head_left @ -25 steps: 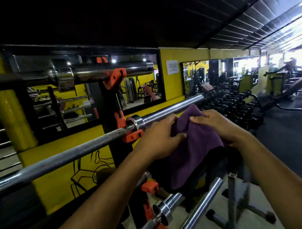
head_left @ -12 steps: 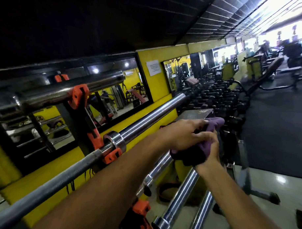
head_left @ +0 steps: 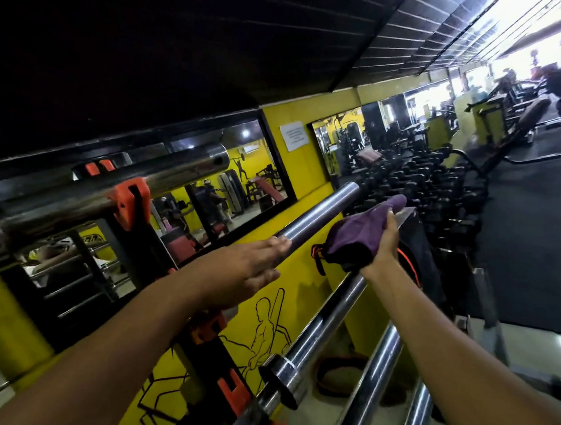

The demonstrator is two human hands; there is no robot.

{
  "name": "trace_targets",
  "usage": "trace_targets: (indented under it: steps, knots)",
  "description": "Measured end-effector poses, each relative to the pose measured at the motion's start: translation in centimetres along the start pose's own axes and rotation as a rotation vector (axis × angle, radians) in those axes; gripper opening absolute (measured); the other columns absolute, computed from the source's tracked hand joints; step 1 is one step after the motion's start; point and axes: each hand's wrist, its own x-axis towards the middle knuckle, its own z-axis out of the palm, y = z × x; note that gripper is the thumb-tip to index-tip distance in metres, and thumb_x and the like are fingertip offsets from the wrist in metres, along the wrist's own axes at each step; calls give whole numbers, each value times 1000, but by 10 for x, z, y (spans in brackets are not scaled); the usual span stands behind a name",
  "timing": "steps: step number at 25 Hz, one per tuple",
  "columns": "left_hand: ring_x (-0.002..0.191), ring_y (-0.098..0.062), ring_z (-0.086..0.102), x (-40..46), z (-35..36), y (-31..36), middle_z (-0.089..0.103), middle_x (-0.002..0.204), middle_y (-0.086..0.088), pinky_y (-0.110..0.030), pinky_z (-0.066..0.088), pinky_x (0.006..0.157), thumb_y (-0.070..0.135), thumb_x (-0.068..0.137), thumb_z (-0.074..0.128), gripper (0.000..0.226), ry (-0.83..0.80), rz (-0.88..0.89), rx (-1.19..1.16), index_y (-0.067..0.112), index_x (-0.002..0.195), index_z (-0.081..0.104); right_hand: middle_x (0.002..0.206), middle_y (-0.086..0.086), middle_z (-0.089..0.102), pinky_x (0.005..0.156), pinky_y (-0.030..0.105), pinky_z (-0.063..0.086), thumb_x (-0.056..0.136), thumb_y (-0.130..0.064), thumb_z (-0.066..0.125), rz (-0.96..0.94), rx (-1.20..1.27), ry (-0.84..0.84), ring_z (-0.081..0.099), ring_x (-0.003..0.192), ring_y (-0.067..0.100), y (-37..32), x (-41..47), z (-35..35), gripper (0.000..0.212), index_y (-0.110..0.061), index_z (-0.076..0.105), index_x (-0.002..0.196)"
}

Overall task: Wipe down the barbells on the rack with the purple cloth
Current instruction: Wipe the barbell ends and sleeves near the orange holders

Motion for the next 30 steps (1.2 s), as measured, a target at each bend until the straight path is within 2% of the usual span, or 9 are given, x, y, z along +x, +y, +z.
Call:
trace_targets:
  steps: [3,6,8,10,12,17,22,27,30]
  knots:
    - [141,12,7,-4,0,-6,7,163,24,-17,15,115,42,105,41,61,40,13,-8,40,158,11,120,9,66,99,51,48,88,-78,45,-70,32,37,63,102,33,-5,37,40,70,-19,57,122]
    - [143,11,18,-6,4,-11,15,159,30,-28,27,119,48,101,45,61,127,26,-31,42,156,18,132,11,61,102,44,45,100,-66,35,-117,90,50,55,127,33,-17,57,78,69,-13,50,142]
    - [141,11,22,-6,5,-9,19,157,30,-29,29,119,46,101,48,59,164,8,-75,43,155,23,117,11,68,90,37,54,102,-60,36,-123,151,45,66,109,29,-15,70,86,68,-5,55,137]
    - [143,7,25,-5,4,-7,22,158,29,-32,30,119,43,101,48,58,179,3,-105,42,154,25,106,12,70,91,37,57,100,-64,37,-53,217,-42,68,92,28,0,70,86,71,-2,61,126]
    - [143,7,25,-5,3,-8,22,158,29,-33,30,119,44,101,48,58,174,7,-124,43,154,25,98,10,68,96,39,55,97,-70,34,-17,212,-90,67,90,27,23,66,82,71,-9,65,114]
    - [144,8,21,-7,3,-9,17,158,31,-26,25,117,54,98,48,65,149,-16,-66,44,155,19,113,11,72,98,44,54,91,-73,46,-17,156,4,71,105,27,-8,85,84,74,-11,61,127]
    - [143,9,4,-1,4,-4,-6,162,26,-22,14,114,48,101,46,73,68,-67,11,42,157,0,106,15,73,79,45,61,89,-63,60,-97,-71,78,74,89,32,16,80,80,67,-17,47,136]
    - [150,-3,9,1,4,0,-14,162,22,-27,22,116,44,104,41,70,16,-95,110,38,157,-4,123,16,66,88,57,57,70,-67,73,-119,-175,4,69,100,38,28,90,76,89,-20,40,138]
    - [150,-3,11,-2,3,3,-12,163,21,-25,24,113,45,104,41,69,29,-92,126,37,158,-2,132,14,56,97,53,51,82,-59,71,-115,-208,76,60,107,36,-10,101,82,86,-20,33,148]
